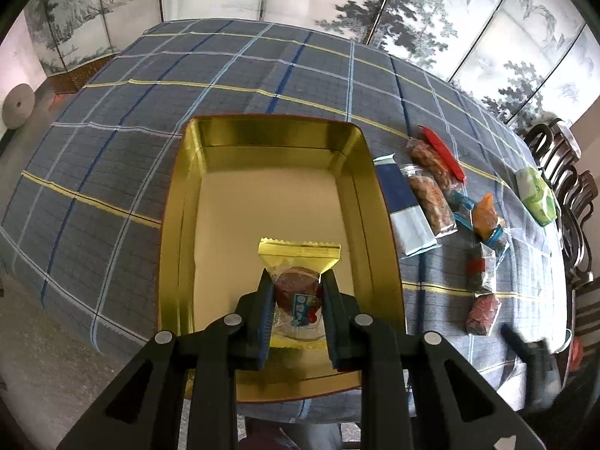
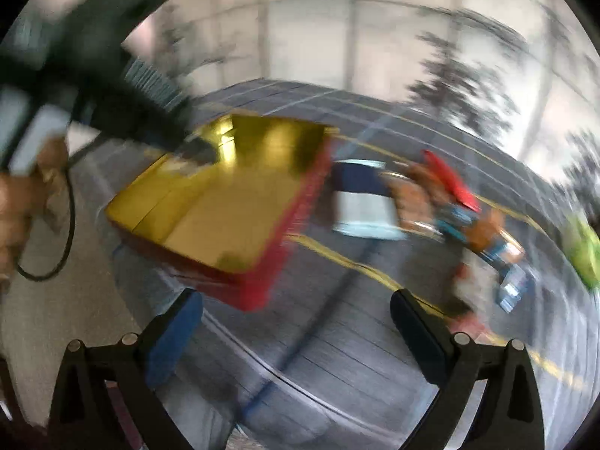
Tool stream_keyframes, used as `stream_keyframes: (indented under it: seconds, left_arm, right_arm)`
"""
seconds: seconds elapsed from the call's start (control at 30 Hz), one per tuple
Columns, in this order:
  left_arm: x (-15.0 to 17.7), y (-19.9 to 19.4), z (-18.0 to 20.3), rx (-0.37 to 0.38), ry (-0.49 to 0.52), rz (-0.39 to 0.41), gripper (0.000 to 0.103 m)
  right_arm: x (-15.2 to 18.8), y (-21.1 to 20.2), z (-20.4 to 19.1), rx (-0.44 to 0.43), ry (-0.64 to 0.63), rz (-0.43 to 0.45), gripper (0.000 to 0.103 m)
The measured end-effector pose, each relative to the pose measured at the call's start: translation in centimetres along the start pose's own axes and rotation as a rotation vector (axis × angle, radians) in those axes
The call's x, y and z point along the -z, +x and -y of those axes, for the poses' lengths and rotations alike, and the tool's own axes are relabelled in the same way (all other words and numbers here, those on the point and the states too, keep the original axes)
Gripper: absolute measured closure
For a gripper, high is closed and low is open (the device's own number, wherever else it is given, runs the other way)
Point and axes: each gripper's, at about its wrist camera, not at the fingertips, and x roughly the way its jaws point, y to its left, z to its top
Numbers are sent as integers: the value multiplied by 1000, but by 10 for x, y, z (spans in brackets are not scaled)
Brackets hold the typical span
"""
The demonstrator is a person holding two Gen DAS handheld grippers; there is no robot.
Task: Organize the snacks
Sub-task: 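Carry the yellow candy over the gold tray with the left tool while the right tool grasps the pink packet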
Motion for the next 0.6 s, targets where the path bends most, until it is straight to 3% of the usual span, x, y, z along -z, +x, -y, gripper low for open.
stream_keyframes:
  seconds: [0.27, 0.43, 0.6]
  left_arm:
    - [2, 4, -4, 8, 20, -7, 83]
    - [4, 4, -2, 1, 41, 4, 83]
    - [4, 6, -3, -24, 57, 23, 83]
  right_arm:
    - [25, -42, 94, 88, 353, -23, 1]
    - [33, -35, 114, 77, 473, -51, 1]
    - [34, -28, 117, 87, 507, -72, 1]
